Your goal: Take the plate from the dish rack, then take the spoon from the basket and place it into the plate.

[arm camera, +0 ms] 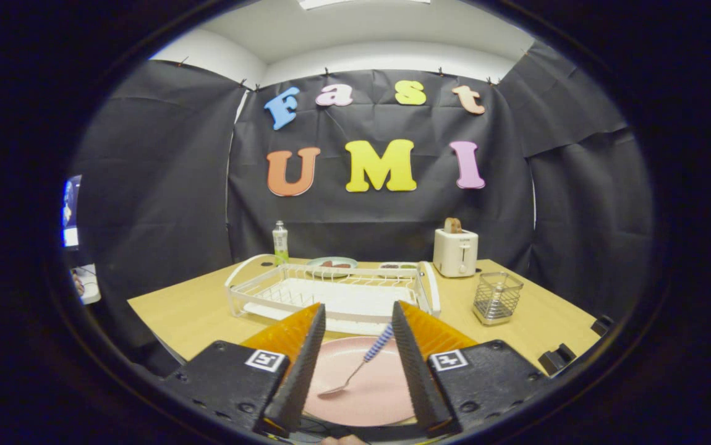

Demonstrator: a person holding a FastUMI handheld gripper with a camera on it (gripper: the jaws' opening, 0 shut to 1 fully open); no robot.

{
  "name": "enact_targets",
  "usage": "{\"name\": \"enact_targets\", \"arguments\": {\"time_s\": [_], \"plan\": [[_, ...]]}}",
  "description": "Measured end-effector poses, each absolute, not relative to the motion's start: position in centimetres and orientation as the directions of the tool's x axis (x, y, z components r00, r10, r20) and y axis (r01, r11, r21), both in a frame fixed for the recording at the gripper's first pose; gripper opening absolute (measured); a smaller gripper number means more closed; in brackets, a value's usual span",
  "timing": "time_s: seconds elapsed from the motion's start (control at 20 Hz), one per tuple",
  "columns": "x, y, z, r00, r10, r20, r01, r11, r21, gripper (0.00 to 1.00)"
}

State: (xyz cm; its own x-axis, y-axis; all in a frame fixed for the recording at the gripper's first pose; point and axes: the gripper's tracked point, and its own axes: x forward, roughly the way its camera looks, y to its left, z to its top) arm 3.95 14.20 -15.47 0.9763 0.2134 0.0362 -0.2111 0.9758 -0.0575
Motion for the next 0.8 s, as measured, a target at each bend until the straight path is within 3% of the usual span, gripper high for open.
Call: {"name": "enact_targets", "arguments": {"time_s": [0.15, 0.8], "plan": [[3.4, 12.6, -14.1, 0.982, 0.178, 0.064, -0.175, 0.984, -0.043, 0.95], [0.8, 6.4, -7.4, 0.988, 0.081, 0.131, -0.084, 0.996, 0.012, 0.97]]}}
